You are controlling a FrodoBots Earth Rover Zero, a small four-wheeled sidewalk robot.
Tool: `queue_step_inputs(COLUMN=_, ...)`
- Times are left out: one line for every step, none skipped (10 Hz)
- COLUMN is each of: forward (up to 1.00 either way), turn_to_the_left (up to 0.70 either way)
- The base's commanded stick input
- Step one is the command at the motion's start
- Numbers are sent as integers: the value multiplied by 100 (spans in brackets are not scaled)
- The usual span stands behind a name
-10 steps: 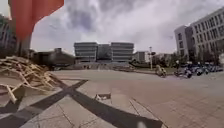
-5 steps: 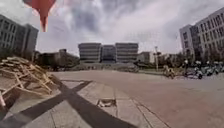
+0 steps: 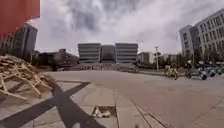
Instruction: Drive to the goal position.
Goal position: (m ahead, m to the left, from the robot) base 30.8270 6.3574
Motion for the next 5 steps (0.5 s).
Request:
queue_step_inputs(forward=70, turn_to_the_left=1)
queue_step_inputs(forward=70, turn_to_the_left=3)
queue_step_inputs(forward=70, turn_to_the_left=5)
queue_step_inputs(forward=70, turn_to_the_left=8)
queue_step_inputs(forward=70, turn_to_the_left=11)
